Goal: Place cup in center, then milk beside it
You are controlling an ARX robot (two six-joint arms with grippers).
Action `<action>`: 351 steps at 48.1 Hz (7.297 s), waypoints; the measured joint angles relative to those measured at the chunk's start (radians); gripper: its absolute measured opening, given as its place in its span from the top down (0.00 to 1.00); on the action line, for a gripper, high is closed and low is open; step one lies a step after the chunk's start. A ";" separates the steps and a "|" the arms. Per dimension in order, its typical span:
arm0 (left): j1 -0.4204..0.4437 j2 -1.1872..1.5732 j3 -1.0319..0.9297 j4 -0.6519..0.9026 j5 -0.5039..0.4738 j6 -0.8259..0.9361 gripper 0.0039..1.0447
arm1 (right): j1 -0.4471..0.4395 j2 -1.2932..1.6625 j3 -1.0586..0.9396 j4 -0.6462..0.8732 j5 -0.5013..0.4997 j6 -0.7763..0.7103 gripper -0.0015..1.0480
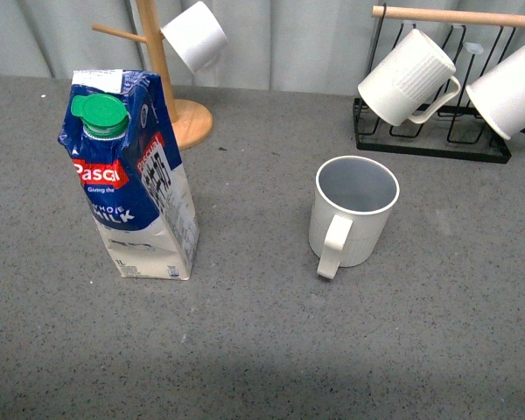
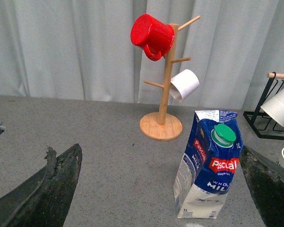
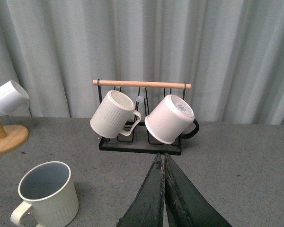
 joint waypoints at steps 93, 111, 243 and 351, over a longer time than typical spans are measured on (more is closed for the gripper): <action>0.000 0.000 0.000 0.000 0.000 0.000 0.06 | 0.000 -0.422 0.001 -0.424 -0.003 0.000 0.09; -0.140 0.362 0.042 0.115 -0.079 -0.166 0.06 | 0.000 -0.423 0.001 -0.424 -0.003 0.000 0.09; -0.240 1.534 0.385 0.692 -0.024 -0.109 0.48 | 0.000 -0.423 0.001 -0.424 -0.003 0.000 0.09; -0.591 1.793 0.610 0.774 -0.206 -0.138 0.95 | 0.000 -0.423 0.001 -0.424 -0.003 0.000 0.09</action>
